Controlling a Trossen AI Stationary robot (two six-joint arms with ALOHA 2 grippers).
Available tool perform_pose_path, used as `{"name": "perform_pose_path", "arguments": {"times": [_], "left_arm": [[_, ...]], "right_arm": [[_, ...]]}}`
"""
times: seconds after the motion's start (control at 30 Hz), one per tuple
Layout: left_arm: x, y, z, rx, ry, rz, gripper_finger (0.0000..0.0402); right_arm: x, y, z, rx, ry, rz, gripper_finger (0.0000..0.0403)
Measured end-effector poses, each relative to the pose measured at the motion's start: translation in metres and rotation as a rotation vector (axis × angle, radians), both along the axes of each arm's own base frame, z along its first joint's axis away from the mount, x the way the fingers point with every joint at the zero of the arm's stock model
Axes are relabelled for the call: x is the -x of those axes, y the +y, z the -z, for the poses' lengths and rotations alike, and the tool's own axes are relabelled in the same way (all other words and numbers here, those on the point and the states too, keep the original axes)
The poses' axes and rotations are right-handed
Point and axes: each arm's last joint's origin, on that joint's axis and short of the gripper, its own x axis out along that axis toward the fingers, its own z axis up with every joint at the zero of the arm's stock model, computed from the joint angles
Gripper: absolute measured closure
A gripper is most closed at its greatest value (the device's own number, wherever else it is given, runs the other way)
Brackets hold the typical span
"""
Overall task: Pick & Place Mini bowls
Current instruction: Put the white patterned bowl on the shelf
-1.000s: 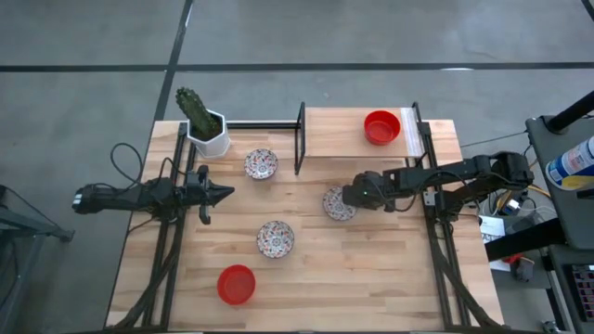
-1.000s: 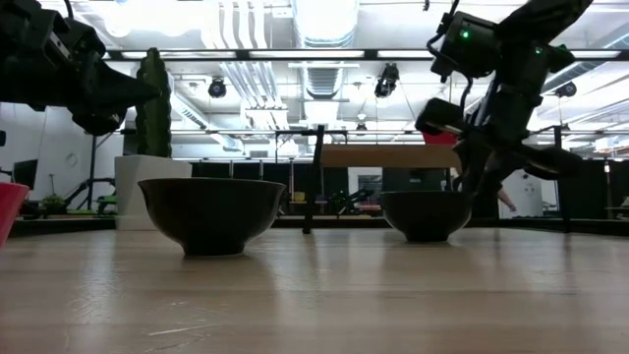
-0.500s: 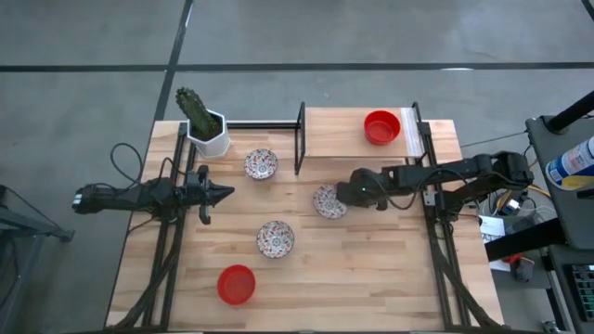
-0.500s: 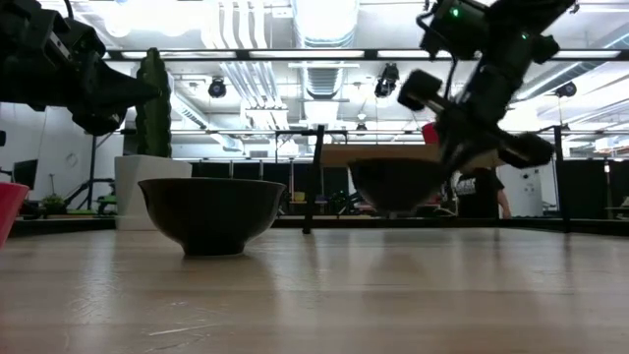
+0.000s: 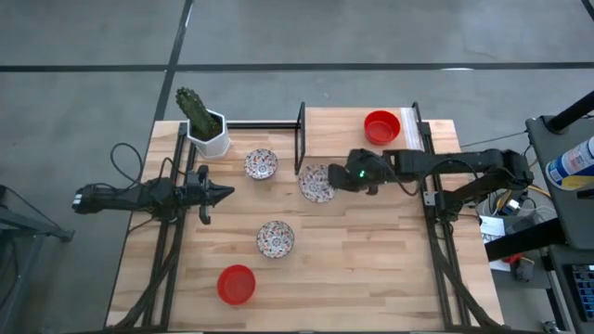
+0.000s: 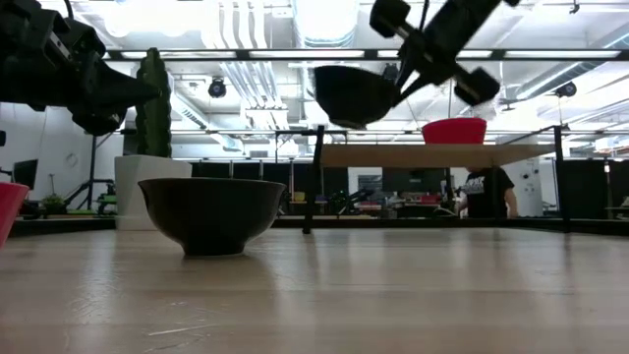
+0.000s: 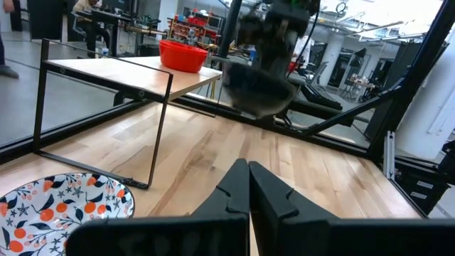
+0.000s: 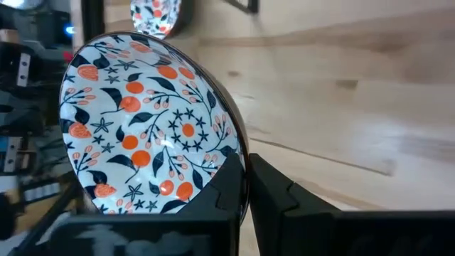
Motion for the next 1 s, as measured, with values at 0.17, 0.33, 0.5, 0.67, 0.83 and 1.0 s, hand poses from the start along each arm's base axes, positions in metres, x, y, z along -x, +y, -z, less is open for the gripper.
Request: {"name": "perform_pose_path", "arguments": {"times": [0.17,0.33,0.5,0.67,0.83,1.0], "left_arm": [[0.0,0.0,0.0,0.0,0.0,0.0,0.0401],[0.0,0.0,0.0,0.0,0.0,0.0,0.0401],[0.0,0.0,0.0,0.0,0.0,0.0,0.0401],[0.0,0.0,0.0,0.0,0.0,0.0,0.0401],[0.0,0.0,0.0,0.0,0.0,-0.001,0.0401],[0.0,0.0,0.0,0.0,0.0,0.0,0.0401]], "right_arm": [[0.009,-0.015,-0.03,0.065,0.088,0.06,0.0391],[0.014,-0.037,-0.05,0.108,0.072,0.108,0.0391],[0.022,-0.063,-0.053,0.109,0.072,0.199,0.0391],[0.029,-0.082,-0.052,0.063,0.063,0.293,0.039],[0.028,-0.092,-0.047,0.014,0.065,0.355,0.039],[0.023,-0.1,-0.037,-0.041,0.085,0.396,0.039]]}}
